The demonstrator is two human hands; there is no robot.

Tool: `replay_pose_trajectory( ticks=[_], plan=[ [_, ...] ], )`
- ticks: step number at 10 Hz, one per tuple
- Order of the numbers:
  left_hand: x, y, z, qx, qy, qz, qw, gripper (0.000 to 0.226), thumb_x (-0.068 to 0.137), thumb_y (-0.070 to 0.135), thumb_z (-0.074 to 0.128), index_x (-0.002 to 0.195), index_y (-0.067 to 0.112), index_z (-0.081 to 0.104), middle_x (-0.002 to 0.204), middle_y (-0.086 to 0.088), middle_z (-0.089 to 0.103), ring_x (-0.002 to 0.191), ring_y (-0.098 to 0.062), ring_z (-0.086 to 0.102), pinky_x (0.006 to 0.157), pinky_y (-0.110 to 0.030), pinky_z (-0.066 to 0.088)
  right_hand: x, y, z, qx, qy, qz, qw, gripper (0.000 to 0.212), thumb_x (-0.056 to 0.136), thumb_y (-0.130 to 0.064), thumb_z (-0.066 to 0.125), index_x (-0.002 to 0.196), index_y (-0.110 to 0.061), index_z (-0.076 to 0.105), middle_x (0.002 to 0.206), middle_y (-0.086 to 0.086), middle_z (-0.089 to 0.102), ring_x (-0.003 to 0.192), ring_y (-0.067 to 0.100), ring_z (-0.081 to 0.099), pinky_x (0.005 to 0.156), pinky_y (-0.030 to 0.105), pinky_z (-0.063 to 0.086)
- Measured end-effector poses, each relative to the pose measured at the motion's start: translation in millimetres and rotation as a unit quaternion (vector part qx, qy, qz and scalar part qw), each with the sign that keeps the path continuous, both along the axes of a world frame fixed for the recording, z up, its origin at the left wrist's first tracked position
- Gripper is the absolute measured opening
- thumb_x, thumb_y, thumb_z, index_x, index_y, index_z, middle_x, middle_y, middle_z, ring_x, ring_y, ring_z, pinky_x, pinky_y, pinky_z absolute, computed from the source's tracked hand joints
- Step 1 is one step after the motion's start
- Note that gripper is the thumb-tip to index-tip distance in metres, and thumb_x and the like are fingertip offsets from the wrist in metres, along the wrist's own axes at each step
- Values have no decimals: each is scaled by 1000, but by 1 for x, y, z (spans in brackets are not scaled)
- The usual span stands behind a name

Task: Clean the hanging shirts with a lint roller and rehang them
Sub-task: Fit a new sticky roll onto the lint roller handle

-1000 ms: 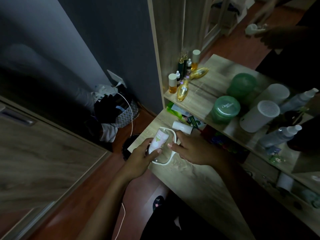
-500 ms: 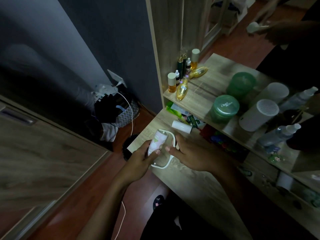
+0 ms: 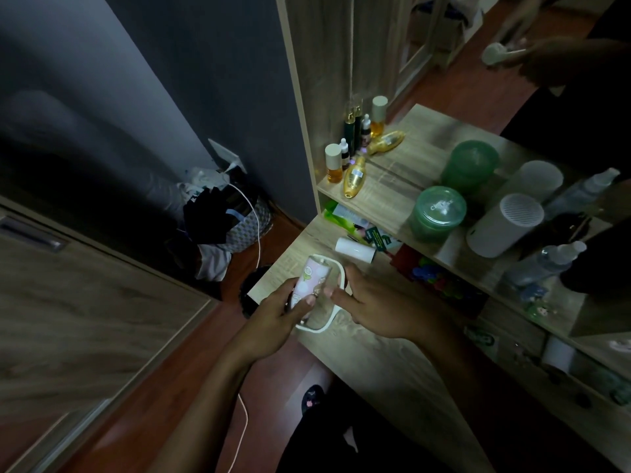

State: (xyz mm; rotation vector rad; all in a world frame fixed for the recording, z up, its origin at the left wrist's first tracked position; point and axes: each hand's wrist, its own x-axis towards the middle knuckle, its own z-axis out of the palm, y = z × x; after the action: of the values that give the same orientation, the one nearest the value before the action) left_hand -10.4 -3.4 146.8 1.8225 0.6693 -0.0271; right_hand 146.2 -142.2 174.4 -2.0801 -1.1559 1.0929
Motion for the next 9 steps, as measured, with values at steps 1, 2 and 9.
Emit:
replay_pose_trajectory(
  ticks=[1, 2, 9],
  plan=[
    [-1, 2, -2, -1, 3, -9, 1000, 25, 100, 29, 55, 123, 21, 60, 107, -2, 72, 98, -15, 70, 88, -30, 54, -2, 1, -3, -1, 1, -3, 1000, 43, 99, -49, 43, 119, -11, 46, 61, -3, 52, 53, 5, 52, 70, 41, 50],
    [-1, 1, -4, -3, 7, -22, 1000, 28, 100, 29, 54, 126, 21, 59, 112, 0, 72, 100, -11, 69, 90, -25, 54, -5, 0, -7, -9, -8, -3, 1000, 48, 99, -50, 38, 123, -8, 41, 88, 7, 64, 80, 23, 64, 78, 42, 50],
    [9, 1, -24, -68, -5, 12, 998, 28, 95, 29, 61, 118, 14, 63, 104, -10, 73, 99, -29, 69, 89, -50, 53, -17, 6, -29, -82, -63, 21, 994, 49, 102, -44, 32, 126, -2, 37, 71, -6, 35, 77, 22, 51, 70, 28, 38]
  ],
)
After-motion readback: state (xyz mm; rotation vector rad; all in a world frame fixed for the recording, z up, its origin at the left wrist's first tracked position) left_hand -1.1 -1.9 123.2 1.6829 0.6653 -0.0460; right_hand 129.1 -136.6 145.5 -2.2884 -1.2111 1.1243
